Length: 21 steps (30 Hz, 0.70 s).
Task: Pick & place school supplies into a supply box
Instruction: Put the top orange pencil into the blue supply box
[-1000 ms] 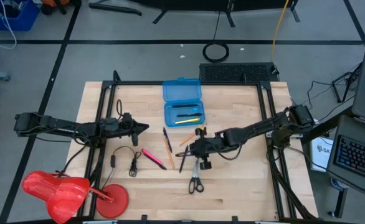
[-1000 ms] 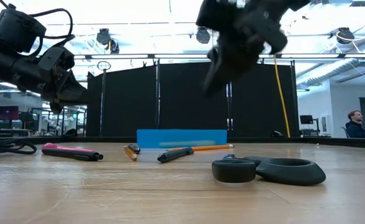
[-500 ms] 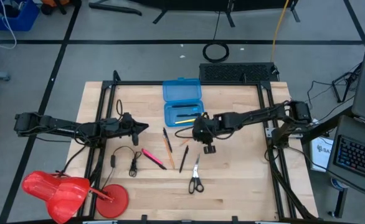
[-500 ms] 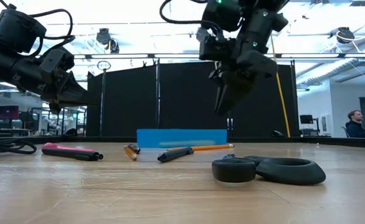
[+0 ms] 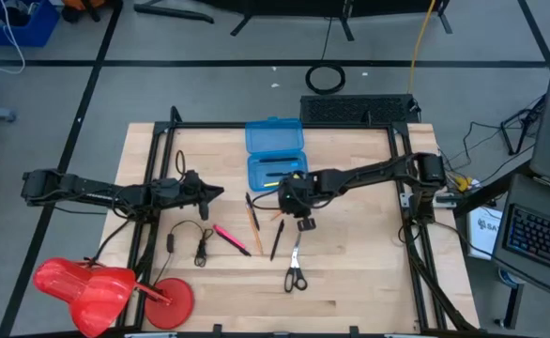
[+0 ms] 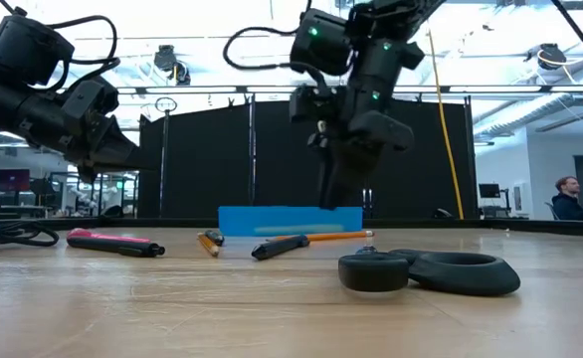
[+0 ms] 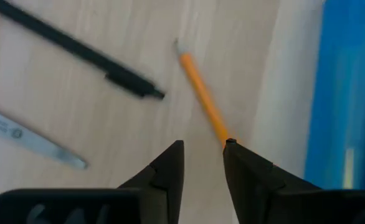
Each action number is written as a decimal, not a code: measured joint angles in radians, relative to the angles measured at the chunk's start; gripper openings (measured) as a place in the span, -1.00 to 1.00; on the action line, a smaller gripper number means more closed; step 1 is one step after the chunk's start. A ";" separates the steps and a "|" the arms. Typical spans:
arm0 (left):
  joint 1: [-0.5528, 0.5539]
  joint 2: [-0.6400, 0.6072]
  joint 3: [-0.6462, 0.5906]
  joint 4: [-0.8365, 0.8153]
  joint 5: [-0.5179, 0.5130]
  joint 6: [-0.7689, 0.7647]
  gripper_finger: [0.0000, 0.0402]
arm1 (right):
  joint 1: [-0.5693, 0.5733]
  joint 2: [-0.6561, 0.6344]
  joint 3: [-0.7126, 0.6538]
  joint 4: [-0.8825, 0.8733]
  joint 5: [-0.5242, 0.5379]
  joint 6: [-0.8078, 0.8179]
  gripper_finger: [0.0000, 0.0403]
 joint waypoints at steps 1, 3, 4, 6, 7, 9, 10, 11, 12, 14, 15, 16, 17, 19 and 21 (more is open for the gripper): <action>-0.003 0.000 0.000 -0.001 0.000 0.000 -0.85 | 0.000 0.000 0.009 -0.011 0.013 -0.007 -0.47; -0.011 0.000 0.000 -0.001 -0.002 0.005 -0.85 | -0.003 -0.001 0.018 -0.026 0.017 -0.023 -0.46; -0.015 0.000 0.000 -0.001 -0.004 0.008 -0.85 | -0.007 -0.001 0.019 -0.033 0.016 -0.025 -0.46; -0.022 0.000 0.000 0.000 -0.018 0.009 -0.85 | -0.019 0.000 0.019 -0.051 0.014 -0.022 -0.48; -0.025 0.000 0.000 0.000 -0.028 0.010 -0.85 | -0.024 0.000 0.020 -0.063 0.015 -0.022 -0.49; -0.031 0.000 0.000 0.000 -0.038 0.012 -0.85 | -0.033 0.007 0.020 -0.078 0.018 -0.023 -0.50; -0.035 0.000 0.000 0.001 -0.043 0.012 -0.85 | -0.038 0.012 0.021 -0.077 0.016 -0.022 -0.51; -0.037 0.000 0.000 0.001 -0.045 0.012 -0.85 | -0.042 0.017 0.021 -0.078 0.013 -0.022 -0.52; -0.040 0.000 0.000 0.001 -0.045 0.011 -0.85 | -0.045 0.018 0.020 -0.080 0.011 -0.022 -0.52; -0.044 0.000 0.000 0.002 -0.053 0.009 -0.85 | -0.047 0.027 0.021 -0.070 0.012 -0.026 -0.53; -0.046 0.000 0.000 0.002 -0.056 0.008 -0.85 | -0.050 0.033 0.022 -0.065 0.012 -0.028 -0.53; -0.048 0.000 0.000 0.003 -0.056 0.007 -0.85 | -0.052 0.038 0.022 -0.070 0.012 -0.028 -0.53; -0.049 0.000 0.000 0.003 -0.057 0.008 -0.85 | -0.053 0.041 0.021 -0.075 0.012 -0.027 -0.53; -0.049 0.000 0.000 0.003 -0.057 0.009 -0.85 | -0.054 0.047 0.019 -0.076 0.014 -0.034 -0.53; -0.049 0.000 0.000 0.003 -0.057 0.009 -0.85 | -0.057 0.051 0.021 -0.056 0.015 -0.040 -0.53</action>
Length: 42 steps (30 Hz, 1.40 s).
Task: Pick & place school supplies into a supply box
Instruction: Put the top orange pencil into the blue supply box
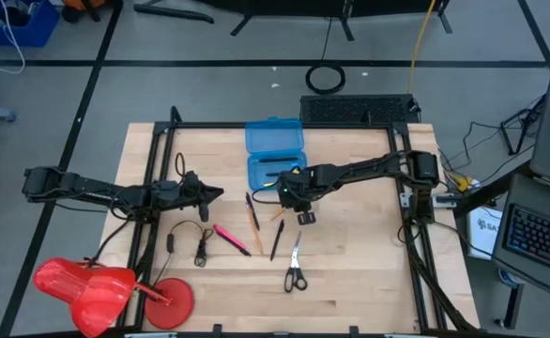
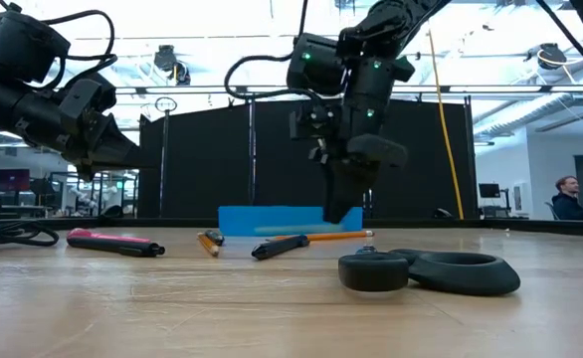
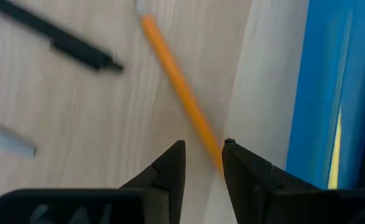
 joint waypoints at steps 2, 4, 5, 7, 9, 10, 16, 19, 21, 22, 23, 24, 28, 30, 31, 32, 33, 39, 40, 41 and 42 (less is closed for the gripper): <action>0.000 0.000 0.000 -0.001 -0.001 0.000 -0.85 | -0.004 0.002 0.000 -0.005 -0.003 0.001 -0.54; 0.000 0.000 0.000 0.000 -0.002 0.000 -0.85 | -0.011 0.002 -0.001 -0.012 -0.003 -0.004 -0.54; 0.000 0.000 0.000 0.000 -0.002 0.001 -0.85 | -0.015 0.006 -0.001 0.001 0.000 -0.007 -0.54; 0.000 0.000 0.000 0.000 -0.002 0.001 -0.85 | -0.023 0.012 0.000 0.006 -0.003 -0.007 -0.54; 0.000 0.000 0.000 0.000 -0.002 0.001 -0.85 | -0.029 0.015 -0.001 0.004 -0.005 -0.009 -0.54; 0.000 0.000 0.000 0.000 -0.002 0.001 -0.85 | -0.030 0.024 -0.001 0.015 -0.009 -0.011 -0.54; 0.000 0.000 0.000 -0.002 -0.002 0.003 -0.85 | -0.037 0.060 0.001 0.027 -0.029 -0.015 -0.54; 0.000 0.000 0.000 -0.007 -0.002 0.003 -0.85 | -0.037 0.060 0.001 0.034 -0.029 -0.017 -0.54; 0.000 0.000 0.000 -0.010 -0.002 0.003 -0.85 | -0.037 0.060 0.000 0.042 -0.028 -0.018 -0.54; 0.000 0.000 0.000 -0.010 -0.003 0.003 -0.85 | -0.037 0.060 0.000 0.045 -0.028 -0.019 -0.54; 0.000 0.000 0.000 -0.011 -0.003 0.003 -0.85 | -0.038 0.060 0.000 0.046 -0.029 -0.019 -0.54; 0.000 0.000 0.000 -0.012 -0.003 0.003 -0.85 | -0.038 0.060 0.000 0.046 -0.030 -0.019 -0.54; 0.000 0.000 0.000 -0.012 -0.003 0.001 -0.85 | -0.038 0.061 -0.001 0.044 -0.040 -0.018 -0.54; 0.000 0.000 0.000 -0.012 -0.003 -0.001 -0.85 | -0.040 0.061 -0.004 0.047 -0.054 -0.013 -0.55; 0.000 0.000 0.000 -0.012 -0.003 -0.002 -0.85 | -0.040 0.061 -0.004 0.046 -0.055 -0.011 -0.56; 0.000 0.000 0.000 -0.012 -0.003 -0.001 -0.85 | -0.039 0.061 -0.004 0.046 -0.054 -0.011 -0.57; 0.000 0.000 0.000 -0.012 -0.003 0.000 -0.85 | -0.036 0.061 -0.004 0.046 -0.053 -0.011 -0.59; 0.000 0.000 0.000 -0.013 -0.003 0.000 -0.85 | -0.032 0.062 -0.004 0.046 -0.073 -0.012 -0.75; 0.000 0.000 0.000 -0.012 -0.003 0.000 -0.85 | -0.032 0.062 -0.004 0.046 -0.074 -0.011 -0.78; 0.000 0.000 0.000 -0.013 -0.003 0.000 -0.85 | -0.032 0.062 -0.005 0.046 -0.075 -0.011 -0.82; 0.000 0.000 0.000 -0.013 -0.003 0.000 -0.85 | -0.031 0.062 -0.005 0.046 -0.075 -0.011 -0.86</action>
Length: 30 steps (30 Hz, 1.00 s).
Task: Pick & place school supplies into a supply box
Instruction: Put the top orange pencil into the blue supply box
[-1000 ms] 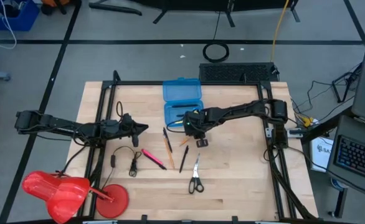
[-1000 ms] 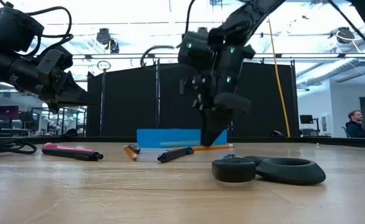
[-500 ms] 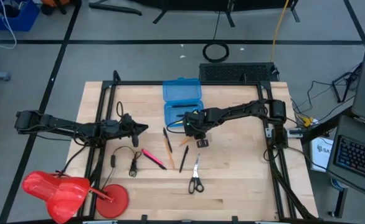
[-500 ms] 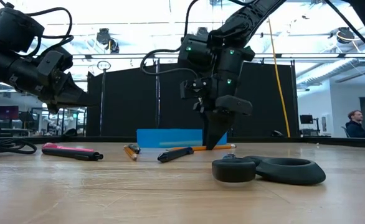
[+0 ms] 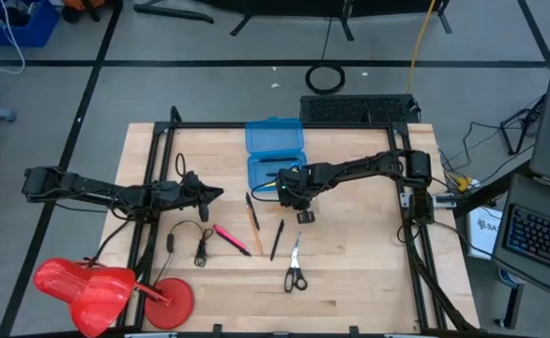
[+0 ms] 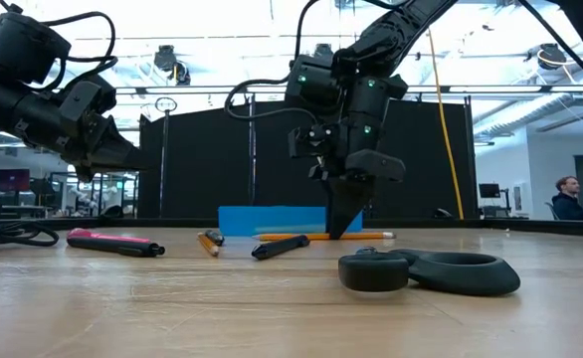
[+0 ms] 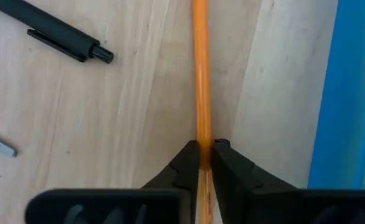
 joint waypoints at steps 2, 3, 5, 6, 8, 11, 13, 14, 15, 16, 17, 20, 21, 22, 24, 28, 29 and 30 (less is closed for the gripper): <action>0.000 0.000 0.000 0.000 0.000 0.000 -0.85 | 0.000 0.000 0.000 0.000 -0.004 0.000 -0.92; 0.000 0.000 0.000 0.000 0.000 0.000 -0.85 | 0.000 0.000 0.000 0.001 -0.004 0.000 -0.95; 0.000 0.000 0.000 0.000 0.000 0.000 -0.85 | 0.000 0.000 0.000 0.008 -0.006 0.001 -0.96; 0.000 0.000 0.000 0.000 0.000 0.000 -0.85 | 0.000 0.000 0.000 0.009 -0.006 0.002 -0.96; 0.000 0.000 0.000 -0.001 0.000 0.001 -0.85 | 0.000 0.000 0.000 0.012 -0.008 0.012 -0.95; 0.000 0.000 0.000 -0.002 0.000 0.003 -0.85 | 0.000 0.001 0.000 0.020 -0.033 0.027 -0.96; 0.000 0.000 0.000 -0.004 0.000 0.002 -0.85 | 0.004 0.001 0.000 0.024 -0.032 0.031 -0.98; 0.000 0.000 0.000 -0.004 0.000 0.002 -0.85 | 0.006 0.001 0.000 0.027 -0.029 0.030 -0.98; 0.000 0.000 0.000 -0.003 0.000 0.002 -0.85 | 0.008 0.001 0.000 0.032 -0.029 0.031 -0.98; 0.000 0.000 0.000 -0.004 0.000 0.002 -0.85 | 0.008 0.002 0.000 0.038 -0.030 0.033 -0.98; 0.000 0.000 0.000 -0.004 0.000 0.002 -0.85 | 0.009 0.002 0.000 0.043 -0.032 0.037 -0.98; 0.000 0.000 0.000 -0.004 0.000 0.002 -0.85 | 0.012 0.002 0.000 0.046 -0.030 0.040 -0.98; 0.000 0.000 0.000 -0.004 0.000 0.002 -0.85 | 0.013 0.002 0.000 0.046 -0.029 0.040 -0.98; 0.000 0.000 0.000 -0.004 0.000 0.002 -0.85 | 0.014 0.002 0.000 0.046 -0.028 0.040 -0.98; 0.000 0.000 0.000 -0.004 0.000 0.002 -0.85 | 0.017 0.002 0.000 0.046 -0.026 0.040 -0.99; 0.000 0.000 0.000 -0.004 0.000 0.002 -0.85 | 0.024 0.002 0.000 0.047 -0.024 0.045 -0.99; 0.000 0.000 0.000 -0.004 0.000 0.002 -0.85 | 0.025 0.002 0.000 0.047 -0.024 0.045 -0.99; 0.000 0.000 0.000 -0.004 0.000 0.002 -0.85 | 0.025 0.002 0.000 0.047 -0.024 0.045 -0.99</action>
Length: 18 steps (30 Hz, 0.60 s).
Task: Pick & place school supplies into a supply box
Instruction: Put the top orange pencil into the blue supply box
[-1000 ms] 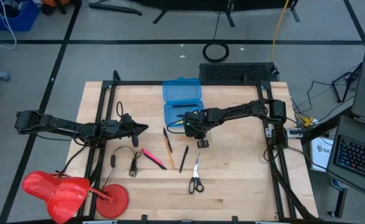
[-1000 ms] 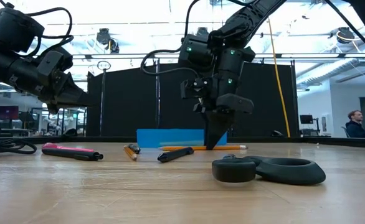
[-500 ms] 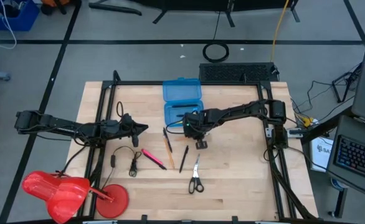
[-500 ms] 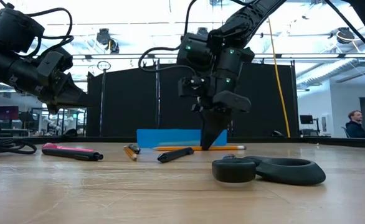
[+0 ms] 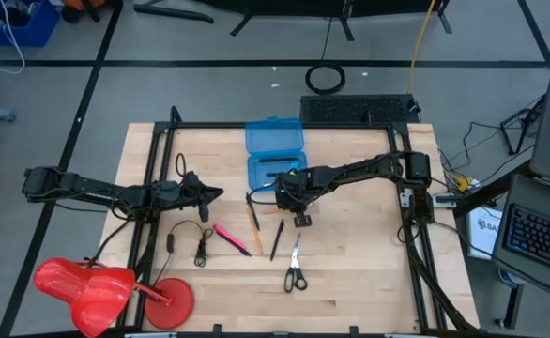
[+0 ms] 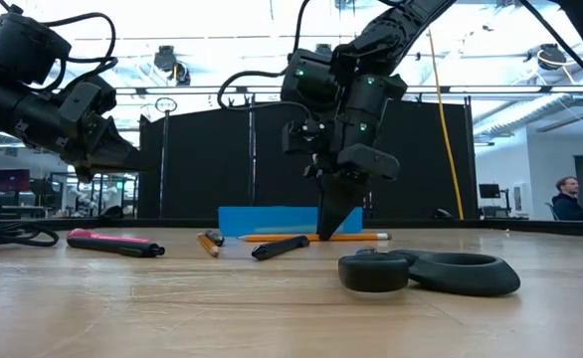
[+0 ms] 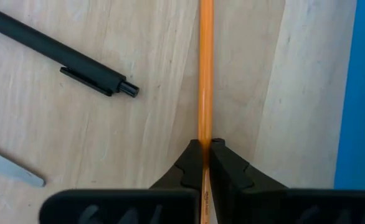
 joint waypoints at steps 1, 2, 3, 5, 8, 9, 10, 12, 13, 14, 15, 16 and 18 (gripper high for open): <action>0.000 0.000 0.000 0.000 0.000 0.000 -0.85 | 0.000 0.000 0.000 0.000 0.000 0.002 -0.99; 0.000 0.000 0.000 0.000 0.000 0.000 -0.85 | 0.000 0.000 0.000 0.000 0.000 0.002 -0.99; 0.000 0.000 0.000 0.000 0.000 0.000 -0.85 | 0.000 0.000 0.000 0.000 0.000 0.003 -0.99; 0.000 0.000 0.000 0.000 0.000 0.000 -0.85 | 0.000 0.000 0.000 0.000 0.002 0.002 -0.99; 0.000 0.000 0.000 0.000 0.000 0.000 -0.85 | 0.003 0.000 0.000 -0.001 0.022 0.003 -0.99; 0.000 0.000 0.000 0.000 0.000 0.000 -0.85 | 0.003 -0.001 0.000 -0.001 0.023 0.003 -0.99; 0.000 0.000 0.000 0.000 0.000 0.000 -0.85 | 0.003 -0.006 0.000 -0.002 0.022 0.003 -0.99; 0.000 0.000 0.000 -0.001 0.000 0.000 -0.85 | 0.006 -0.008 -0.001 -0.001 0.023 0.003 -0.99; 0.000 0.000 0.000 -0.001 0.000 0.000 -0.85 | 0.006 -0.013 -0.001 0.001 0.023 0.003 -0.99; 0.000 0.000 0.000 -0.001 0.000 0.000 -0.85 | 0.006 -0.022 -0.001 0.002 0.023 0.004 -0.99; 0.000 0.000 0.000 -0.001 0.000 0.000 -0.85 | 0.006 -0.030 -0.001 0.004 0.023 0.006 -0.99; 0.000 0.000 0.000 -0.001 0.000 0.000 -0.85 | 0.006 -0.037 -0.001 0.010 0.022 0.006 -0.98; 0.000 0.000 0.000 -0.001 0.000 0.002 -0.85 | 0.006 -0.046 -0.001 0.011 0.023 0.006 -0.98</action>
